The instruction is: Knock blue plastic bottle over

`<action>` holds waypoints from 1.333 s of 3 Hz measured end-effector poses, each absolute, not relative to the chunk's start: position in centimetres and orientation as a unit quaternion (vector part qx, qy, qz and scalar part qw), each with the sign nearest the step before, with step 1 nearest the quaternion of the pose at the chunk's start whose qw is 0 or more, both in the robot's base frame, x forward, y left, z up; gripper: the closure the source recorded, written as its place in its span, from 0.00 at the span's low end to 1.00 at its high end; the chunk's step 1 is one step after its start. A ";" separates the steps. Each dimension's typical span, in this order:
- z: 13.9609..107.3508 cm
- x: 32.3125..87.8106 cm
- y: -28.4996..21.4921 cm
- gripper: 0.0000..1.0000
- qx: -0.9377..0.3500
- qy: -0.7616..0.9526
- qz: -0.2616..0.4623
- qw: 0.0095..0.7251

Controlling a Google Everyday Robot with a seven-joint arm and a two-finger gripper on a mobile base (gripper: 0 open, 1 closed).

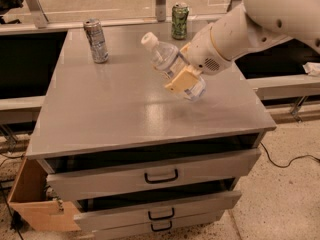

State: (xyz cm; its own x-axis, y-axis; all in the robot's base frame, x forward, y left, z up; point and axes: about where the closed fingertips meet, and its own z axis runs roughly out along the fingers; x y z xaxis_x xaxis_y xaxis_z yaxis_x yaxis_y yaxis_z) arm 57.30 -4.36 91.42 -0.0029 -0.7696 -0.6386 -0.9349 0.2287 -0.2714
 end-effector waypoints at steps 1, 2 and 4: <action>89.5 58.3 -5.4 1.00 -0.623 0.707 0.087 0.323; 87.8 59.3 -4.9 0.83 -0.629 0.710 0.081 0.305; 85.4 60.6 -2.5 0.32 -0.636 0.708 0.092 0.292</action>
Offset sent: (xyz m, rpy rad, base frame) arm 0.0335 -0.0012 -0.0582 -0.1637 0.0535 0.0006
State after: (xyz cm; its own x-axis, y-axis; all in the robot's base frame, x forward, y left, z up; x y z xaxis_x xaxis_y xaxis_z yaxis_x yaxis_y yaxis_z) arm 60.61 -2.47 85.41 -0.0194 -0.8473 -0.5307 -0.9545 0.1737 -0.2425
